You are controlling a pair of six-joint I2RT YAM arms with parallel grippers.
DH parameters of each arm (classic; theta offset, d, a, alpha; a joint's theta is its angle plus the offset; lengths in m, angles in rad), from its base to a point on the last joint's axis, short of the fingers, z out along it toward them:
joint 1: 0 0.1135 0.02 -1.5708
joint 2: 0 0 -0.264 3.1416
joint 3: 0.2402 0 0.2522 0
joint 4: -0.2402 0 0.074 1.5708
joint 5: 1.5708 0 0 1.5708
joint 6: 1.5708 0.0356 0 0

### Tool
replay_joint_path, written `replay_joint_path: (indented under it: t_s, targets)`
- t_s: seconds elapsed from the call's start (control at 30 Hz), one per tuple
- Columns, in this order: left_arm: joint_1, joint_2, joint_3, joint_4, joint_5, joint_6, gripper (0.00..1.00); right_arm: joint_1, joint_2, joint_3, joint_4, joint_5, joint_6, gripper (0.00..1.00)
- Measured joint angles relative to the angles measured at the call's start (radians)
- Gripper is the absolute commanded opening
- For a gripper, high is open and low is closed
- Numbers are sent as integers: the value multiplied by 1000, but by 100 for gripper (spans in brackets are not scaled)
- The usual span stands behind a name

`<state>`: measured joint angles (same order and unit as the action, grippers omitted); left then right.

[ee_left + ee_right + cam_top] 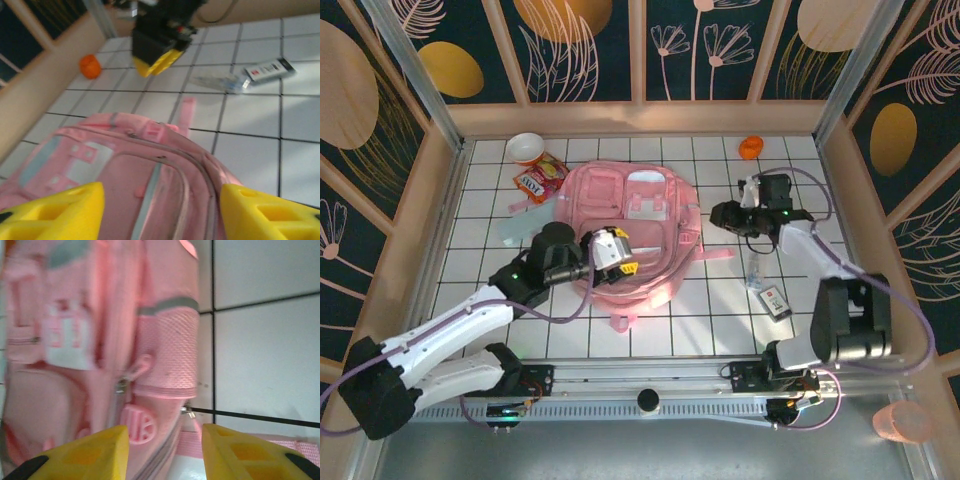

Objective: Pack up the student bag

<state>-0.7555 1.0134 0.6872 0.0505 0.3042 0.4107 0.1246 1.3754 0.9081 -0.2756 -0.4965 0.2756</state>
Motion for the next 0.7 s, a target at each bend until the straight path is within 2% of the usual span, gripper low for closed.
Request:
replay_joint_path:
  t_s: [0.13, 0.3, 0.47, 0.7]
  targets:
    - [21, 0, -12, -25, -31, 44, 76, 10, -182, -35, 23, -3, -54, 49]
    - [21, 122, -8, -81, -78, 157, 81, 19, -312, -89, 53, -13, -130, 54]
    - [21, 281, 39, -91, -65, 221, 82, 19, -380, -119, 60, -34, -175, 59]
    - [21, 461, 119, -42, -50, 233, 81, 19, -414, -137, 63, -54, -192, 60]
